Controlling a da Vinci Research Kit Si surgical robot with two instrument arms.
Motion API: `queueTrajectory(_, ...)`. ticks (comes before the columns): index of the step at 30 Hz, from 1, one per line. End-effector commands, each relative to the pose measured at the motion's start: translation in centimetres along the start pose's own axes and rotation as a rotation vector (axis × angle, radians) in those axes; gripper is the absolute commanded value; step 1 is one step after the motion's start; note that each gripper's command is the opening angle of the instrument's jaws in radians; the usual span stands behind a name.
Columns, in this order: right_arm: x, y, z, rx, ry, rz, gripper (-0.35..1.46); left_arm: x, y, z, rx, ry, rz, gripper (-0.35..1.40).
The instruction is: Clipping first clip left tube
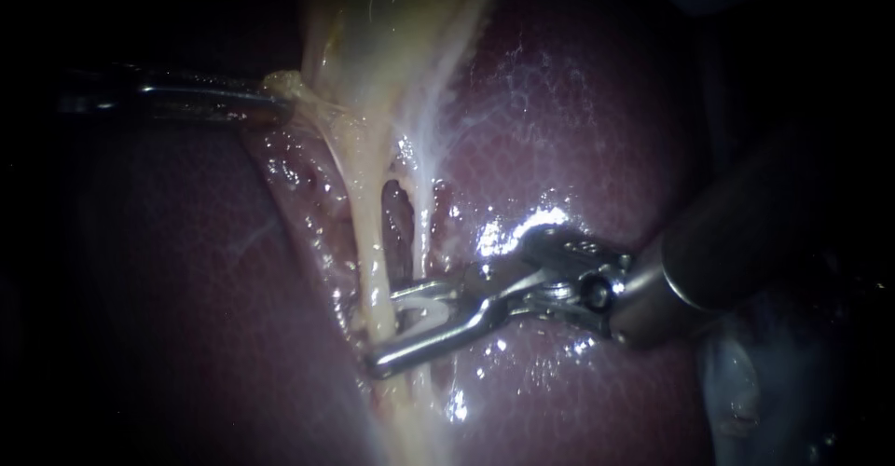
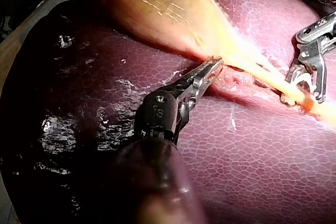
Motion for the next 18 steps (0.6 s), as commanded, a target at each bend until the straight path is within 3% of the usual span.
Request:
queueTrajectory(1, 0.01, -0.01, 0.02, -0.007, 0.004, -0.001, 0.48, 0.0, 0.0, 0.0, 0.0, 0.0, 0.0, -0.35)
queueTrajectory(9, 0.03, -0.23, 0.23, 0.019, 0.002, 0.002, 0.47, 0.0, 0.0, 0.0, 0.0, 0.0, 0.0, -0.35)
queueTrajectory(18, 0.21, -0.55, 0.38, 0.047, -0.009, 0.013, 0.42, 0.0, 0.0, 0.0, 0.0, 0.0, 0.0, -0.35)
